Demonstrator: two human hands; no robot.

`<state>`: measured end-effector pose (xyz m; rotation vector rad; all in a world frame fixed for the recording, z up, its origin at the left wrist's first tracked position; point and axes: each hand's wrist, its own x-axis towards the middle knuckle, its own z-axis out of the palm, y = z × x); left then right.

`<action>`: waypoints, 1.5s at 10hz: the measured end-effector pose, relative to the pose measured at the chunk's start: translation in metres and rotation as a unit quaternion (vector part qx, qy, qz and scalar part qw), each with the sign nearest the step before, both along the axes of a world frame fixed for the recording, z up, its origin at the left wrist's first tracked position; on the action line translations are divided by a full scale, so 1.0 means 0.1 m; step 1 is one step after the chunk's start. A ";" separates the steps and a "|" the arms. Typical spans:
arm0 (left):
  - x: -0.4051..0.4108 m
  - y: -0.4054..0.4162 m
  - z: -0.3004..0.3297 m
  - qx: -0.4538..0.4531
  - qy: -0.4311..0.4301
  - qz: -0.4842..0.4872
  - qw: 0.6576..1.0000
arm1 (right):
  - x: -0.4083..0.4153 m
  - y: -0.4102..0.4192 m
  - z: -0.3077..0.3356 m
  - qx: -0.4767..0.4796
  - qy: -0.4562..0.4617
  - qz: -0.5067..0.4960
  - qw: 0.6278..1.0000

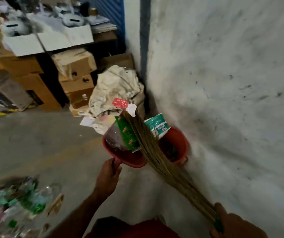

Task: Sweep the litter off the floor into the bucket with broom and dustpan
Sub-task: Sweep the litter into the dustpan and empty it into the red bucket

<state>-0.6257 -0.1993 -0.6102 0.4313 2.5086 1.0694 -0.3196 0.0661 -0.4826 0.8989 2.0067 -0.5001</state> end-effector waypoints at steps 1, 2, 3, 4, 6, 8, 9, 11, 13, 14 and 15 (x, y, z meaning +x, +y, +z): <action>-0.03 0.58 -0.08 0.003 -0.021 -0.049 0.999 | -0.04 0.03 0.41 -0.008 0.033 -0.019 0.999; -0.02 1.05 -0.12 0.002 -0.044 -0.083 0.996 | -0.02 0.24 0.55 0.004 0.049 -0.072 0.996; -0.09 1.40 -0.25 -0.009 -0.079 -0.115 0.990 | -0.02 0.40 0.59 0.029 0.076 -0.113 0.990; -0.26 1.69 -0.54 -0.024 -0.112 -0.147 0.983 | -0.07 0.56 0.21 0.090 0.070 -0.028 0.993; -0.74 2.18 -1.46 -0.080 -0.171 -0.230 0.955 | -0.53 0.58 0.16 0.136 0.061 -0.097 0.984; -1.14 2.60 -2.15 -0.109 -0.252 -0.267 0.924 | -0.97 0.73 -0.28 0.096 0.014 -0.132 0.986; -1.24 2.84 -1.58 -0.137 -0.242 -0.290 0.916 | -1.29 0.85 -0.39 0.106 -0.006 -0.149 0.983; -1.51 3.39 -1.53 -0.182 -0.198 -0.357 0.895 | -1.83 1.32 -0.98 0.113 0.012 -0.135 0.984; -1.73 3.92 -1.92 -0.288 -0.196 -0.437 0.829 | -2.10 1.66 -1.61 0.119 -0.009 -0.142 0.983; -1.71 3.95 -1.95 -0.341 -0.109 -0.434 0.827 | -1.97 1.62 -1.69 0.132 0.007 -0.178 0.975; -1.61 3.90 -1.73 -0.375 -0.021 -0.434 0.819 | -1.70 1.47 -1.64 0.155 0.040 -0.178 0.971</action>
